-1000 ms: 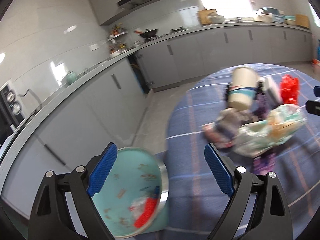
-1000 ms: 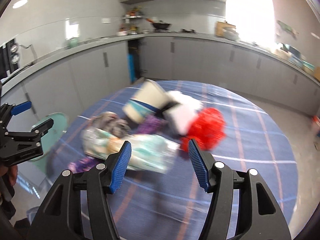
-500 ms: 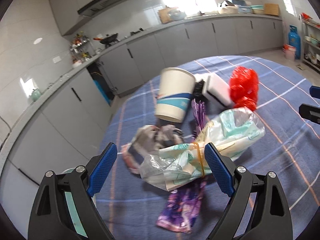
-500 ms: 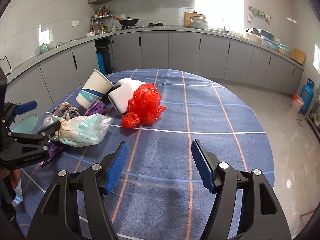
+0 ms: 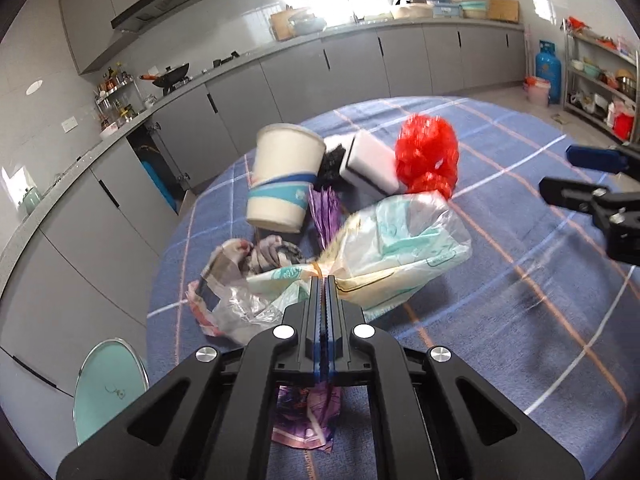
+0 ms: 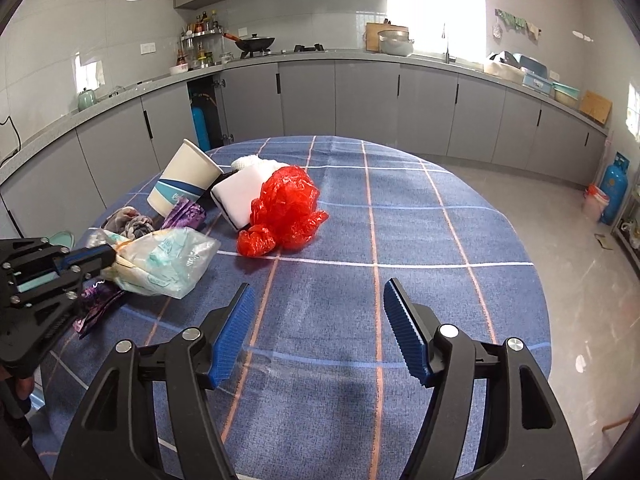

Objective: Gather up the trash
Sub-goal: 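Close the left tool on the clear bag tied with a yellow band, then grasp the red crinkly plastic bag with the right tool while the left tool lifts the clear bag, then carry the clear bag and red bag over the teal bin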

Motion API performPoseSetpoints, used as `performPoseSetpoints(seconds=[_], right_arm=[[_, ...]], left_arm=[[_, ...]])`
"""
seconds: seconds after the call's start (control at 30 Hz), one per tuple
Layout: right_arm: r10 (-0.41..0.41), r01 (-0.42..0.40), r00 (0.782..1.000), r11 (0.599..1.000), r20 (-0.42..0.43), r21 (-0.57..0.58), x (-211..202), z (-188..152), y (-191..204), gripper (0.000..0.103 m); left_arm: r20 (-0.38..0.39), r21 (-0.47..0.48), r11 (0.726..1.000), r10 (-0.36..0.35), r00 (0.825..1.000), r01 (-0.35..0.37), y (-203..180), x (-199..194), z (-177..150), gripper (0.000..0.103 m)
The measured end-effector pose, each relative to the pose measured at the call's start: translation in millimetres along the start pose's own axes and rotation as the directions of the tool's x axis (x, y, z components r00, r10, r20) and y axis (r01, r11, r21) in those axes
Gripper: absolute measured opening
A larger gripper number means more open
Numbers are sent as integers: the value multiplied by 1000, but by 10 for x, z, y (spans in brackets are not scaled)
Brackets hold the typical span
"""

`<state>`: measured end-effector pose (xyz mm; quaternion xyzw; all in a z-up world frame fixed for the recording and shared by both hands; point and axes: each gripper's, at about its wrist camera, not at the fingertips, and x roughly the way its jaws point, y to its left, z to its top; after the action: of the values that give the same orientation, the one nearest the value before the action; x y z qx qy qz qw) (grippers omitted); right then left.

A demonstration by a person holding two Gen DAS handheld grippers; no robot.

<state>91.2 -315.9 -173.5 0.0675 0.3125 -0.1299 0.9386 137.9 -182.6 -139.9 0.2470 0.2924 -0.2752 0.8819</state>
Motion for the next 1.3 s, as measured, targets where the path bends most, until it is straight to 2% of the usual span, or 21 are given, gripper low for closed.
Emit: performPoseSetpoints(seconds=[0.3, 0.47, 0.6, 0.73, 0.9, 0.97, 1.03, 1.13, 1.3], right_arm=[[-7, 7, 1000, 1000, 25, 0, 50, 195, 42, 67], [4, -4, 1000, 1000, 17, -11, 197, 351, 150, 67], [2, -2, 1000, 1000, 14, -17, 352, 516, 244, 67], [-3, 3, 1000, 1000, -1, 2, 536, 651, 265, 67], [3, -1, 998, 1000, -62, 25, 847, 713, 263, 65], [11, -8, 997, 999, -80, 35, 914, 710, 258, 52], [29, -25, 995, 999, -98, 35, 956, 697, 261, 22], [32, -30, 995, 999, -98, 25, 944, 678, 265, 11], [16, -15, 998, 1000, -61, 22, 768, 676, 242, 8]], left_arm=[[121, -64, 998, 35, 992, -27, 305, -476, 179, 2], [173, -106, 990, 109, 979, -92, 529, -640, 242, 2], [161, -149, 976, 184, 970, -161, 745, -607, 206, 2], [135, -192, 963, 218, 967, -190, 913, -544, 131, 2], [133, -207, 953, 253, 958, -223, 1007, -529, 56, 2], [132, -215, 950, 257, 957, -226, 1047, -540, 41, 2], [131, -221, 947, 264, 956, -232, 1067, -541, 33, 2], [129, -224, 945, 270, 954, -238, 1085, -546, 19, 2], [127, -237, 937, 290, 949, -255, 1170, -603, -9, 2]])
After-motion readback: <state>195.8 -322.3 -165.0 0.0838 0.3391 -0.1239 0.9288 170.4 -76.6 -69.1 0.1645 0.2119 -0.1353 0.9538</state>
